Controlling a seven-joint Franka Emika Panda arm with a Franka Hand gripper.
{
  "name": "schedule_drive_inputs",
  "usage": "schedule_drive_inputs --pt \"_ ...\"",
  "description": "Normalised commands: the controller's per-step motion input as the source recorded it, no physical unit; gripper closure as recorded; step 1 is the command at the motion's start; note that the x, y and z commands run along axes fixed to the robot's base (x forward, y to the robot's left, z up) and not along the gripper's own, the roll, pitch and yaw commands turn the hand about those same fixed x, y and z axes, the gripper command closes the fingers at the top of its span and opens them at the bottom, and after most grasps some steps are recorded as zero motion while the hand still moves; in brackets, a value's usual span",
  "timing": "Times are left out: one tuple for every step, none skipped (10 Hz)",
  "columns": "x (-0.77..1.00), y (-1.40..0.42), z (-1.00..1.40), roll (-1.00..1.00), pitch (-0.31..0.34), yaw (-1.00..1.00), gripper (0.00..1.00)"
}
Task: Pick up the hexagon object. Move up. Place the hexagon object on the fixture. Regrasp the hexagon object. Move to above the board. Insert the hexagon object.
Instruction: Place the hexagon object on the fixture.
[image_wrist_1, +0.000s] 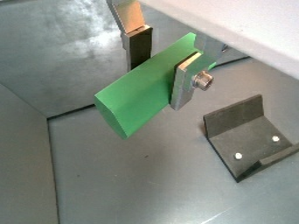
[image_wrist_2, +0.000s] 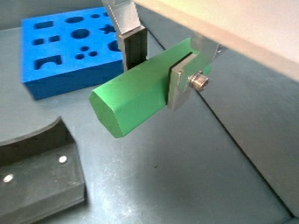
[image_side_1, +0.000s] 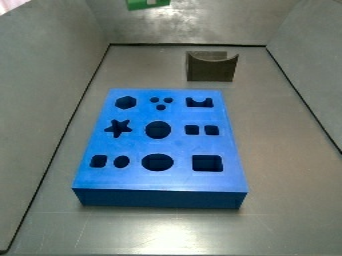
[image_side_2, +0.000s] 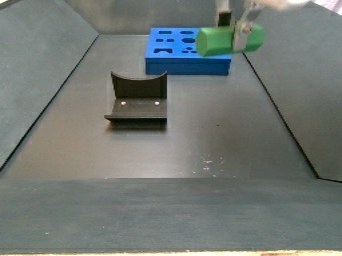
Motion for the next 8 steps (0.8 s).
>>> schedule_drive_inputs --pt "1.00 -0.21 -0.35 -0.01 0.079 1.00 1.00" --pt "1.00 -0.18 -0.31 -0.01 0.077 1.00 1.00" --pt "1.00 -0.16 -0.27 -0.02 0.080 1.00 1.00" --pt "1.00 -0.15 -0.26 -0.02 0.080 1.00 1.00" --pt "1.00 -0.13 -0.23 -0.02 0.083 1.00 1.00" --pt "1.00 -0.12 -0.22 -0.02 0.085 1.00 1.00" --pt "1.00 -0.11 -0.19 -0.02 0.089 1.00 1.00" --pt "1.00 -0.10 -0.18 -0.02 0.096 1.00 1.00"
